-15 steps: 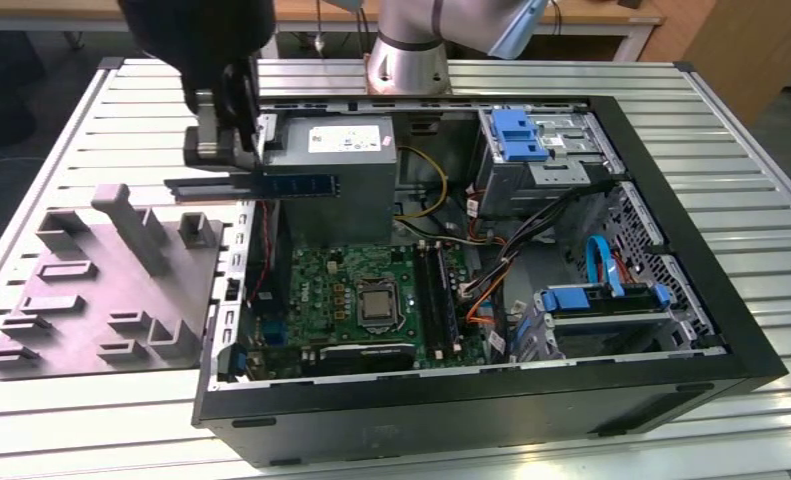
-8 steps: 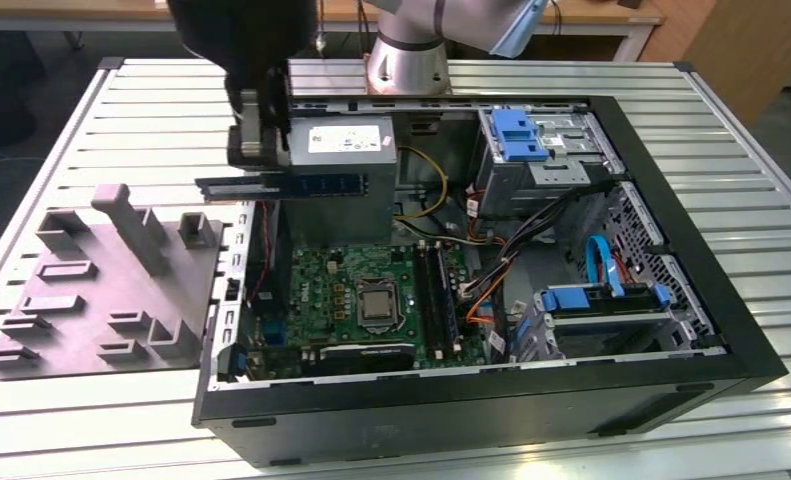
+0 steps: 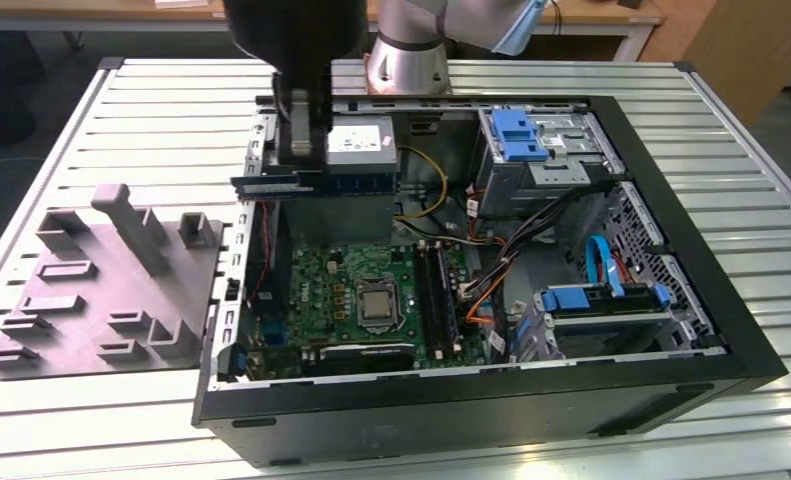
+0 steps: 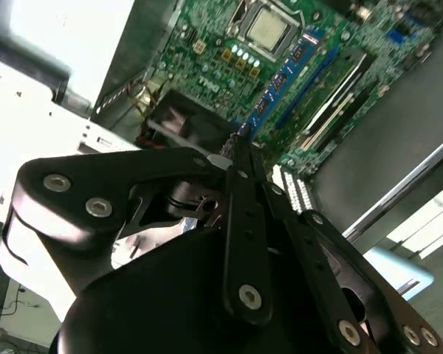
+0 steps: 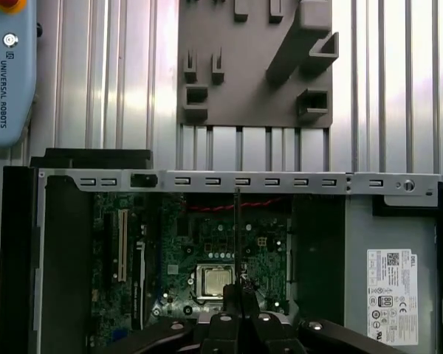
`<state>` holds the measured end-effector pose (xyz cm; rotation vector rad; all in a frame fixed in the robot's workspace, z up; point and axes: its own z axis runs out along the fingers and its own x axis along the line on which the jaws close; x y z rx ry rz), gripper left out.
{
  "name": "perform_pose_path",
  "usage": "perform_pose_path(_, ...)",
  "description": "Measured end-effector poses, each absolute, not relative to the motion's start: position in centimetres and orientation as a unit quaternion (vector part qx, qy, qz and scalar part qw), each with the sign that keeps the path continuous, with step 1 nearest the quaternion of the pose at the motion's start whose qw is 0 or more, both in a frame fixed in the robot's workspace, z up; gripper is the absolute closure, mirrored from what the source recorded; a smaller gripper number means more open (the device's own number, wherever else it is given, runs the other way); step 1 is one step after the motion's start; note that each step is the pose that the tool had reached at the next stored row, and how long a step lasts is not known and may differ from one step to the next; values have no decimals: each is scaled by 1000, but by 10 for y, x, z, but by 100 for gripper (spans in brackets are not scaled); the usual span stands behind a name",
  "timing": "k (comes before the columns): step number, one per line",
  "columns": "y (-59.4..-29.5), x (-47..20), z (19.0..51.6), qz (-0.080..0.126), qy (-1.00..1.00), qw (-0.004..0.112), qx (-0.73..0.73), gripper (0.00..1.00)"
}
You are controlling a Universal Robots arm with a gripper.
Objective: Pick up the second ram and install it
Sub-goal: 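Pick up the second ram and move it above second insertion slot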
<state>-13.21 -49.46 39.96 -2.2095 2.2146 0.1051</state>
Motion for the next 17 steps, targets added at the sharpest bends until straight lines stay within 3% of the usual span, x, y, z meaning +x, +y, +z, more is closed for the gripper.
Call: perform_pose_path(17, -495, -81, 399, 34, 707, 6, -706, 88)
